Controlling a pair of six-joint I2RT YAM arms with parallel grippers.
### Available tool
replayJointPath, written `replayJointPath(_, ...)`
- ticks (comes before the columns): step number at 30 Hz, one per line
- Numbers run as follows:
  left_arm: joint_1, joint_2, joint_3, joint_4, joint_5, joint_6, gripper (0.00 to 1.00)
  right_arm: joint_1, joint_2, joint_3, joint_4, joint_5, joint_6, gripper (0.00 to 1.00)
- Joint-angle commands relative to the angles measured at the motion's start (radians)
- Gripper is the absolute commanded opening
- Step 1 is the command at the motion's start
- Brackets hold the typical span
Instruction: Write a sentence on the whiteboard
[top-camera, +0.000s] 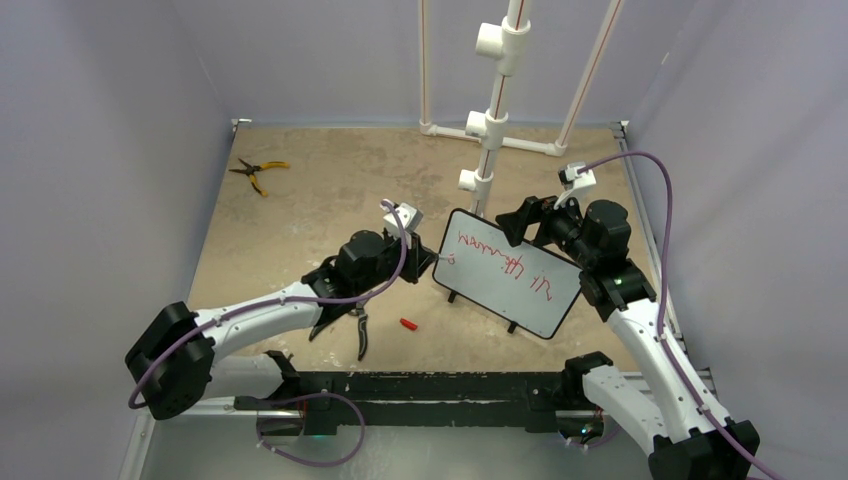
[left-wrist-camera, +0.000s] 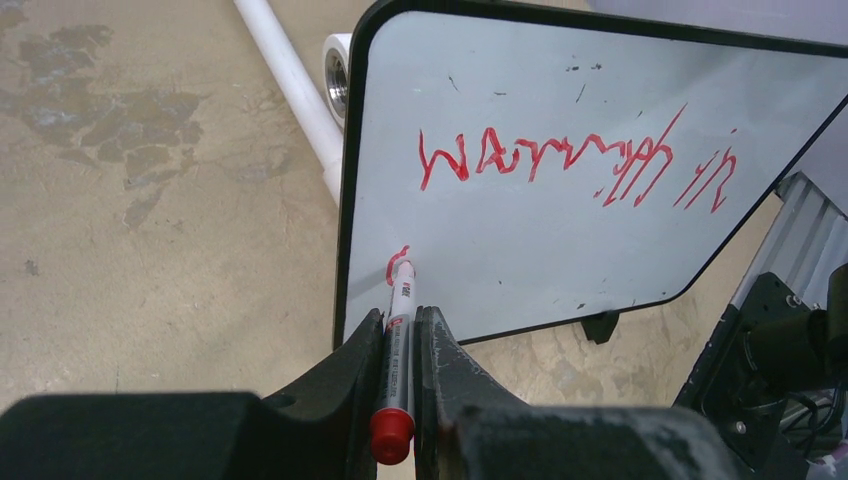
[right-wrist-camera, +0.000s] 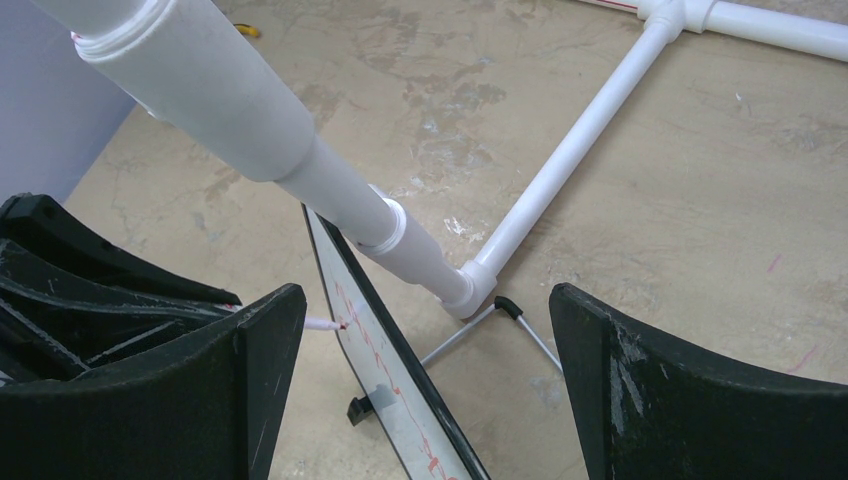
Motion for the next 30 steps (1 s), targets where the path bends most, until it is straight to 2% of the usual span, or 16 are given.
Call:
replayJointPath(1, 0.0, -0.041, 0.023, 0.061, -0.052, 0.022, 0.0, 0.005, -0.001, 0.005, 0.042, -0.008, -0.013, 0.94)
replayJointPath(30, -0.038, -0.015, -0.013, 0.02, -0.025, -0.018, 0.0, 0.005, -0.003, 0.007, 0.041, -0.009, -0.013, 0.94)
